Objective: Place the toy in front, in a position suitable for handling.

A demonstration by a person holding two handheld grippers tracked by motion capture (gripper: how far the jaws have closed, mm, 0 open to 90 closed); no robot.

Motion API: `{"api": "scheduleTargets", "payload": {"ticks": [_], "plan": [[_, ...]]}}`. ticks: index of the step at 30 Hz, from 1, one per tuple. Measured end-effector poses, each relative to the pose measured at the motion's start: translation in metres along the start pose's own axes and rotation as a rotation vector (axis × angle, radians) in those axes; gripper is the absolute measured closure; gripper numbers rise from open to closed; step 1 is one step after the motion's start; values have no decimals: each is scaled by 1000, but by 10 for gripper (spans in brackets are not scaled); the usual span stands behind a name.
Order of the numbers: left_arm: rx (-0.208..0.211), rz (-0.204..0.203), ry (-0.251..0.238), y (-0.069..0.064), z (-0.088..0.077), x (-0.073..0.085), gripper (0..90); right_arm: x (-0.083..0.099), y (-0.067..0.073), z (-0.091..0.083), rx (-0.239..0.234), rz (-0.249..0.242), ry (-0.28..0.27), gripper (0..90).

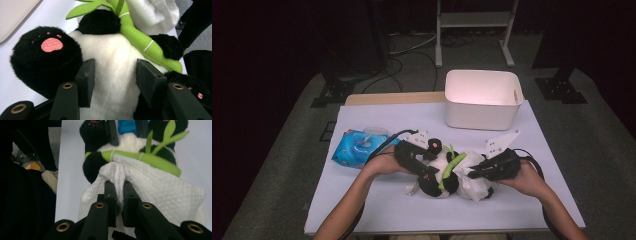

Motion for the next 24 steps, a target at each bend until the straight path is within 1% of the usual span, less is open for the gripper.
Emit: {"api": "scheduleTargets", "payload": {"ticks": [5, 7, 9, 12, 14, 16, 18, 19, 20, 21, 23, 24], "plan": [[-7, 13, -4, -1, 0, 0, 502, -10, 0, 15, -12, -15, 14, 837], [-13, 15, -12, -2, -1, 0, 501, -10, 0, 18, -10, -22, 35, 838], [-12, 13, -29, -1, -3, 0, 495, -9, -1, 18, -13, -20, 42, 838], [1, 7, -62, -1, -6, -2, 487, -5, -3, 14, -14, 1, 44, 840], [5, 8, -75, -1, -6, -3, 483, -4, -3, 12, -12, 10, 50, 840], [5, 6, -89, -2, -6, -4, 471, -3, -5, 10, -11, 5, 65, 840], [0, 18, -97, -3, -6, -4, 458, -2, -5, 10, -17, 11, 73, 841], [-2, 22, -101, -3, -7, -4, 455, -2, -4, 10, -17, 22, 77, 841], [-3, 18, -101, -3, -7, -4, 451, -1, -5, 10, -19, 22, 80, 841], [-7, 25, -98, -3, -9, -4, 444, -1, -5, 10, -21, 22, 84, 841], [-13, 22, -112, -2, -13, -6, 432, -1, -5, 10, -17, 27, 92, 842], [-13, 22, -110, -2, -15, -5, 428, -1, -5, 9, -13, 26, 98, 842]]}}
Point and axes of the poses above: each handheld gripper's, and its own axes: z roughly forward along the jaws, x roughly out of its underside, y roughly to its left, the point moved 8 cm from there along z, roughly forward along the jaws, and after that the axes turned 9 degrees about -y, right-handed, at the moved point
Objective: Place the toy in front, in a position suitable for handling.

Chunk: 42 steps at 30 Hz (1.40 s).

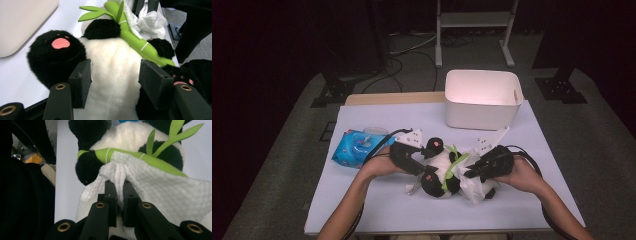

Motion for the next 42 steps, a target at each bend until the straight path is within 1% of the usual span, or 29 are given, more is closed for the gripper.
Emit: {"api": "scheduleTargets", "payload": {"ticks": [1, 4, 7, 8, 10, 12, 13, 14, 16, 17, 19, 22, 24, 27, 30, 32, 34, 35, 37, 39, 40, 41, 42], "plan": [[-2, -3, -4, 0, -1, 0, 427, 0, 0, 0, 0, 2, 2, 842], [-4, -4, 5, 1, -5, 4, 420, 2, -1, -2, 2, 14, -1, 842], [-2, -12, 30, 2, -6, 12, 420, 4, -2, -5, 11, 29, -3, 842], [-1, -19, 28, 2, -5, 13, 421, 4, -2, -7, 13, 30, -2, 842], [22, -32, 17, 0, -1, 15, 425, 6, -2, -10, 18, 36, -4, 842], [24, -24, 20, 0, 3, 16, 430, 8, -2, -11, 21, 38, -2, 842], [24, -28, 18, 0, 4, 15, 432, 8, -3, -12, 25, 35, 1, 841], [26, -24, 24, 0, 6, 16, 435, 9, -3, -13, 28, 35, 3, 841], [23, -14, 54, -1, 14, 20, 443, 9, -3, -15, 34, 37, 3, 841], [22, -11, 54, -2, 19, 21, 447, 9, -3, -15, 35, 37, 3, 841], [29, -16, 36, -3, 24, 19, 454, 8, -3, -15, 45, 31, 10, 841], [29, -1, 40, -4, 30, 16, 453, 5, 0, -10, 36, 11, 20, 841], [22, 0, 53, -4, 30, 16, 452, 2, 2, -6, 36, -6, 37, 841], [22, -12, 40, -3, 30, 18, 452, -2, 1, -5, 32, -16, 39, 841], [22, -18, 34, -2, 30, 19, 453, 0, 0, -7, 32, -10, 41, 840], [23, -15, 32, -3, 30, 18, 454, 4, -2, -9, 44, -2, 51, 840], [22, -14, 30, -3, 31, 18, 454, 7, -2, -12, 46, 17, 44, 840], [22, -12, 33, -4, 31, 18, 453, 7, -2, -14, 44, 14, 38, 841], [22, -12, 34, -3, 31, 18, 453, 3, 1, -14, 35, 9, 25, 841], [21, -14, 28, -4, 31, 18, 452, -3, 5, -13, 22, -1, 13, 841], [21, -16, 26, -4, 31, 18, 452, -8, 6, -11, 14, -15, 9, 841], [20, -17, 25, -4, 31, 18, 453, -11, 8, -9, 10, -15, 11, 840], [22, -16, 27, -4, 31, 18, 452, -15, 9, -6, 4, -32, 14, 841]]}}
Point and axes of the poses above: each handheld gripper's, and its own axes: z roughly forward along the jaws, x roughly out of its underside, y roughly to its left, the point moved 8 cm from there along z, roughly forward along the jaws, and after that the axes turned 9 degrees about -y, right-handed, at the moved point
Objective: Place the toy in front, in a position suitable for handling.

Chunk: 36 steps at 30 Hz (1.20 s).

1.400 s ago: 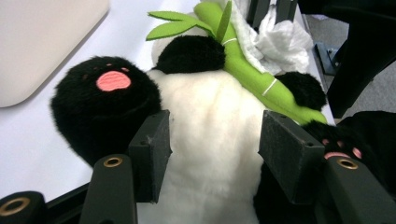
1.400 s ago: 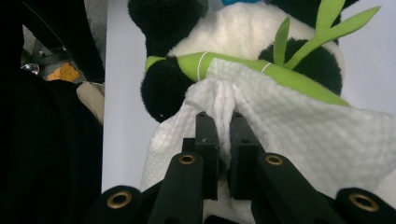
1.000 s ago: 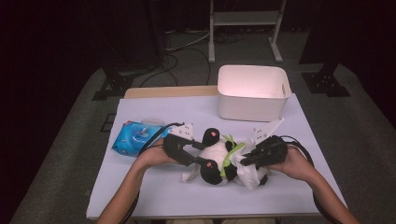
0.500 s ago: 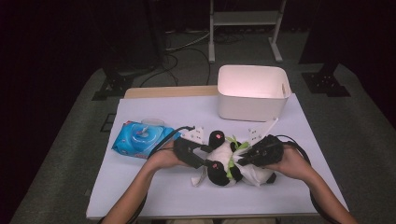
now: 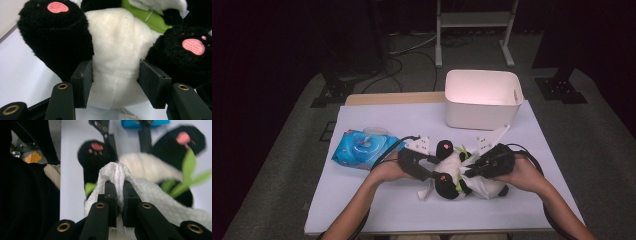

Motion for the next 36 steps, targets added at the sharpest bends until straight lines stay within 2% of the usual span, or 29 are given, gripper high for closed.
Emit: {"api": "scheduleTargets", "payload": {"ticks": [9, 12, 16, 24, 31, 36], "plan": [[6, 0, -5, 0, 0, 1, 451, -18, 9, 22, -65, -28, -2, 838], [4, 0, -4, -1, 0, 0, 449, -16, 8, 20, -43, -35, 2, 829], [2, -1, -2, -1, 0, 0, 449, -14, 4, 8, 2, -45, -16, 787], [3, -2, 5, 0, 0, 0, 448, -6, -7, -7, 86, -38, -18, 687], [0, -4, 7, 0, 0, 0, 471, -5, -13, 1, 115, -55, -13, 641], [6, 6, 10, -2, 1, -1, 484, -5, -14, 8, 97, -29, -26, 653]]}}
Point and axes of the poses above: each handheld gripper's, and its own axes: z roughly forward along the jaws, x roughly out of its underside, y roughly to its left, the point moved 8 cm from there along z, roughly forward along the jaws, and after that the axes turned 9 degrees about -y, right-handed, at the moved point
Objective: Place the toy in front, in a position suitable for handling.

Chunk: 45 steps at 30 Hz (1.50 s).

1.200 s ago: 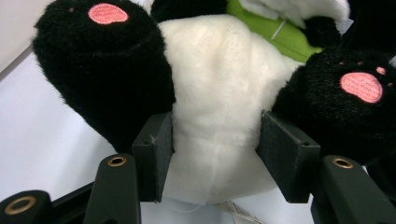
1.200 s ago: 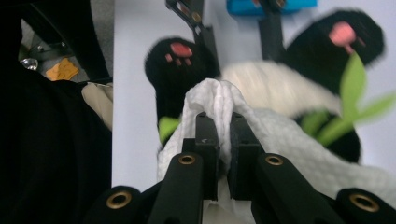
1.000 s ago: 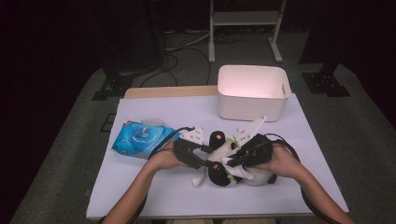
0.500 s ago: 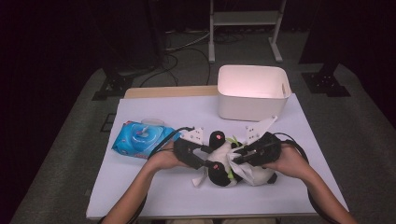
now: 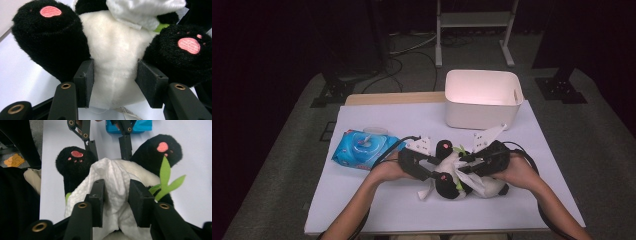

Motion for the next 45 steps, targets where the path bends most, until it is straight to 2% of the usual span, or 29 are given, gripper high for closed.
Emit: {"api": "scheduleTargets", "payload": {"ticks": [6, 9, 13, 17, 22, 25, 28, 32, 36, 41, 45], "plan": [[10, 16, 11, -1, -2, -1, 474, -2, 5, 12, -40, 6, 21, 785], [17, 16, -11, -1, -4, -5, 465, -3, 6, 12, -53, 12, 19, 828], [12, 15, -11, -1, -2, -7, 466, -5, 9, 9, -86, 30, 3, 843], [9, 19, -13, 0, -1, -6, 467, -9, 18, 10, -129, 22, -3, 845], [10, 24, -15, 0, 0, -6, 467, -26, 29, 11, -177, 6, -52, 846], [12, 25, -14, 0, 0, -6, 466, -33, 37, 17, -209, -2, -52, 845], [16, 21, -16, -1, 0, -5, 460, -33, 40, 23, -223, -15, -36, 845], [14, 18, -18, -1, 0, -5, 460, -25, 34, 16, -203, -6, -18, 845], [15, 10, -22, 0, 1, -6, 460, -14, 26, 9, -179, 25, -4, 844], [15, 16, -17, 0, 2, -5, 460, -22, 29, 17, -196, 19, -25, 843], [14, 4, -24, 1, 2, -4, 461, -25, 26, 21, -188, -9, 3, 842]]}}
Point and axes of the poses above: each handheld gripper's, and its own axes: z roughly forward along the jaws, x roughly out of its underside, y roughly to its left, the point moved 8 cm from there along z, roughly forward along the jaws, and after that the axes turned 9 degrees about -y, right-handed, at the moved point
